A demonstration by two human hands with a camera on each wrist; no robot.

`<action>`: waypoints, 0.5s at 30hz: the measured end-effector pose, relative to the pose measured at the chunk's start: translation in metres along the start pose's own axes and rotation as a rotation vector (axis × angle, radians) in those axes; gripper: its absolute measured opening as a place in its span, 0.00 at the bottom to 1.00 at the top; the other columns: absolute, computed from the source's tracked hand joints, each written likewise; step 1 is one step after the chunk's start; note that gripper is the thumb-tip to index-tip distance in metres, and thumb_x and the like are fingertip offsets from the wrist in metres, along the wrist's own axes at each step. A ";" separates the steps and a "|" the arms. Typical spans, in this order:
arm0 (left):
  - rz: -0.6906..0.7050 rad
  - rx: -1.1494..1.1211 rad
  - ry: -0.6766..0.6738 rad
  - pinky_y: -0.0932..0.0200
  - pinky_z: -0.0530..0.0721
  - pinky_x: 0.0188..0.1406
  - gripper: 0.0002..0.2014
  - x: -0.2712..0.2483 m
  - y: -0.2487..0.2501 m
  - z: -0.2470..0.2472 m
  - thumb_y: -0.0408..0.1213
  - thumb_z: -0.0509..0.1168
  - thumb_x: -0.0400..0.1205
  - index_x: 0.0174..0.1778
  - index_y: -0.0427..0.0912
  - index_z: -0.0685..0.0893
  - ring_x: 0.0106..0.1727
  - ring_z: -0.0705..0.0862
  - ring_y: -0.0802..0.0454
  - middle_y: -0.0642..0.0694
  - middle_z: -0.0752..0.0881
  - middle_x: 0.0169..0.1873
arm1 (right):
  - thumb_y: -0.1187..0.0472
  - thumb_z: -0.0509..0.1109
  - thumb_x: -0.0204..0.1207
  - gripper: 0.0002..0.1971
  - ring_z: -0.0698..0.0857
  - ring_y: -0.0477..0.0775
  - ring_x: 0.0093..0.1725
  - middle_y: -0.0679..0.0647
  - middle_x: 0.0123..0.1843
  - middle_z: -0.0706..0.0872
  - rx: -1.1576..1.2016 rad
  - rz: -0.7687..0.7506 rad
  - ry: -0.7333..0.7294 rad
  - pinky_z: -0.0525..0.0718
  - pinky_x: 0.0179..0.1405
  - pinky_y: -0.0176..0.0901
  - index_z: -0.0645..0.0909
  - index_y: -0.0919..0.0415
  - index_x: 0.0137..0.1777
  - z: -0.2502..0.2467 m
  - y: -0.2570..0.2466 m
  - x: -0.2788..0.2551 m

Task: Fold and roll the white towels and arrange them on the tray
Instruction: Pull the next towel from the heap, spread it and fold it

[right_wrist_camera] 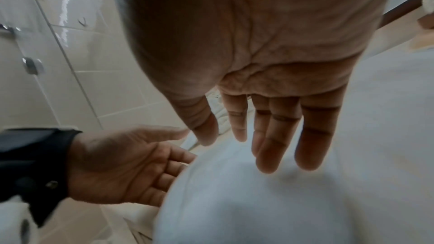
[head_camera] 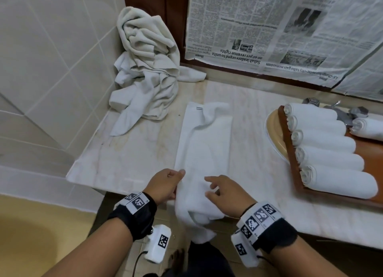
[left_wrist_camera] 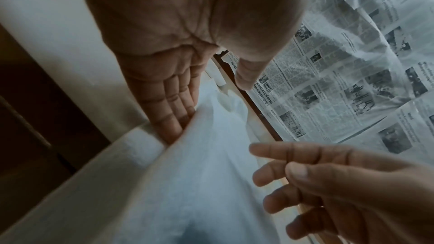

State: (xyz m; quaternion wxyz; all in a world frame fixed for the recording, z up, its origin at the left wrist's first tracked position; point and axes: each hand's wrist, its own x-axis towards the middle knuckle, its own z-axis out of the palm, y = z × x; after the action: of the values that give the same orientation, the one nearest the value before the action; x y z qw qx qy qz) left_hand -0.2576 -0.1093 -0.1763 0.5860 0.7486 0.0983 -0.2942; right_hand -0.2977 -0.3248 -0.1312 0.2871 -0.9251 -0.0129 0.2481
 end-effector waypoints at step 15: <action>-0.029 0.367 0.246 0.58 0.77 0.54 0.28 0.071 0.065 0.033 0.55 0.68 0.81 0.71 0.41 0.73 0.62 0.82 0.45 0.43 0.82 0.63 | 0.54 0.70 0.82 0.23 0.81 0.51 0.63 0.55 0.67 0.77 -0.241 -0.074 0.136 0.75 0.66 0.40 0.74 0.53 0.77 -0.113 0.042 0.110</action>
State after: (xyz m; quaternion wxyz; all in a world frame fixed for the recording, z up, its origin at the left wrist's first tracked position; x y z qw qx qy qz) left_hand -0.1787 -0.1729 -0.1668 0.4192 0.8714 0.1248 -0.2221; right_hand -0.1532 -0.4008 -0.1235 0.1830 -0.9665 -0.0572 0.1706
